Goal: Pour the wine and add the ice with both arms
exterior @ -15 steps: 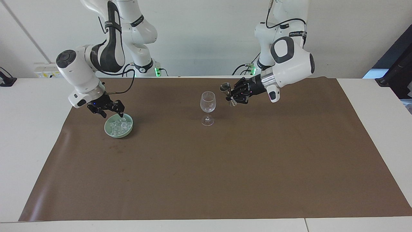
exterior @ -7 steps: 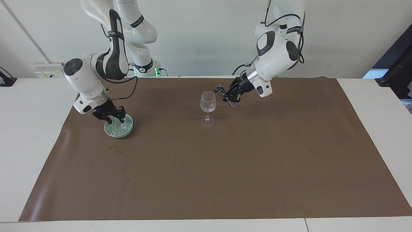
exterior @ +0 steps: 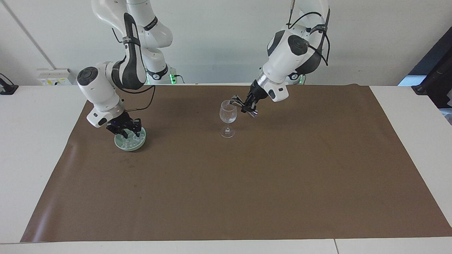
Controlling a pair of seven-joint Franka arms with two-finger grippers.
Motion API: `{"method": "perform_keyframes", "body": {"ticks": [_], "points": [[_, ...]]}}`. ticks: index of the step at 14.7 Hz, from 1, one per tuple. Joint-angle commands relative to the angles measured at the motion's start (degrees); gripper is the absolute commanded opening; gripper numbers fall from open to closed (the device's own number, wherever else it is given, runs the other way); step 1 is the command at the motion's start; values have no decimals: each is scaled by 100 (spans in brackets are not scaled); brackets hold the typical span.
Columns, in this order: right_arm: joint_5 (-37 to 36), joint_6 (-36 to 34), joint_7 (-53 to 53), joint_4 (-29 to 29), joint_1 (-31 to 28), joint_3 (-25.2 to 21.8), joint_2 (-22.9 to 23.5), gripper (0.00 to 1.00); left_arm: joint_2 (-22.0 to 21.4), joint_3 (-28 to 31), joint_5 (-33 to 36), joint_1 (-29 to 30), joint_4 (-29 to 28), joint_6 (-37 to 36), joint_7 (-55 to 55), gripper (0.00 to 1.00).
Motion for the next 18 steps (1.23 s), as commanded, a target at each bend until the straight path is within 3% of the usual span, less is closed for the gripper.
{"method": "perform_keyframes", "body": {"ticks": [1,5,18], "points": [[136,170,-201,-282,-92,5,-81,54,72,41,620,-207,128,8,-394,0],[136,188,-210,-301,-93,5,68,51,63,-56,1569,-401,137,-26,-817,0],[136,206,-175,-274,-93,5,77,45,63,-249,3460,-937,471,-519,-1616,0]]}}
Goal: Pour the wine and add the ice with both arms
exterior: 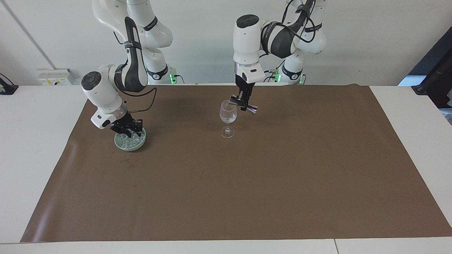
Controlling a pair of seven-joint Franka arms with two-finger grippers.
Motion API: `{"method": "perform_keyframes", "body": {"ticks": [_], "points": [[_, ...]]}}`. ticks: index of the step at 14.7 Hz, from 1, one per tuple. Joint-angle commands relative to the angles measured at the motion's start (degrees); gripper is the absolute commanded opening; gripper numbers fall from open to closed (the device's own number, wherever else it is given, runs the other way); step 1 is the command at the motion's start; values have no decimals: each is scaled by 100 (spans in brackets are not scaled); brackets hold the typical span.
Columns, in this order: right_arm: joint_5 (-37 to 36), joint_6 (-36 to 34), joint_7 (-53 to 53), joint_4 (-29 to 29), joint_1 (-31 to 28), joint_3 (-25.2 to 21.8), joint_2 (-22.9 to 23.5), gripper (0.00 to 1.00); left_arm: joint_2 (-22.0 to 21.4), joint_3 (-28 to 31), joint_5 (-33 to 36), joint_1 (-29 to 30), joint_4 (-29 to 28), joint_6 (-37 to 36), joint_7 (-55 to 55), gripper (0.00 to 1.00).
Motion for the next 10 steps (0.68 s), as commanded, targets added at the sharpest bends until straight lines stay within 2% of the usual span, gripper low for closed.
{"method": "perform_keyframes", "body": {"ticks": [1,10], "points": [[135,103,-166,-29,-61,25,2,45,37,-29,436,-172,199,-253,-283,0],[135,103,-140,-29,-61,25,2,41,28,-55,1333,-454,235,-341,-495,0]]}}
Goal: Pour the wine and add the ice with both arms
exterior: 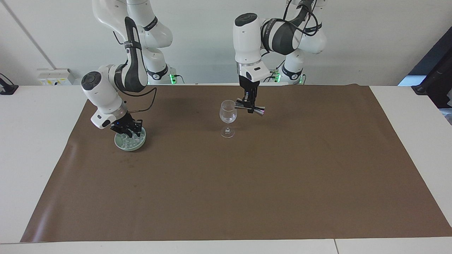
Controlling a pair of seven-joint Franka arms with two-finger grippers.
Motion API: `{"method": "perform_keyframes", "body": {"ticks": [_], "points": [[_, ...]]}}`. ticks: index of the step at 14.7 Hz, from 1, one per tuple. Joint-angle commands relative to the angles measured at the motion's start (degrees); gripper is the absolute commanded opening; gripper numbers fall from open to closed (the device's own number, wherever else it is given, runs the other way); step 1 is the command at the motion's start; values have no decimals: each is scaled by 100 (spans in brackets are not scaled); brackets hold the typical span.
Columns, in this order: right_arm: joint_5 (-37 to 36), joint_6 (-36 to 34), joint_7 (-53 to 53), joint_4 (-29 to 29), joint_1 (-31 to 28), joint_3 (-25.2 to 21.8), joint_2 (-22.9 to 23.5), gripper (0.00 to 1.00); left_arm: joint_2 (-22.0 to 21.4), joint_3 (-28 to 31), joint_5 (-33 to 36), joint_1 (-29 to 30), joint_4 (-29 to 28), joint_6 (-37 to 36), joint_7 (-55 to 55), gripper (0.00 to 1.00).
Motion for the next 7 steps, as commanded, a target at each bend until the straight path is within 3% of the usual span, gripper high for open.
{"method": "perform_keyframes", "body": {"ticks": [1,4,7], "points": [[134,111,-149,-37,-70,26,2,22,-4,4,-1153,568,192,-43,950,0],[134,102,-157,-29,-70,26,2,9,-30,48,-2227,1262,183,-70,1796,0],[134,-169,-158,269,-79,18,19,5,-30,48,-3308,1983,148,-87,2797,0]]}}
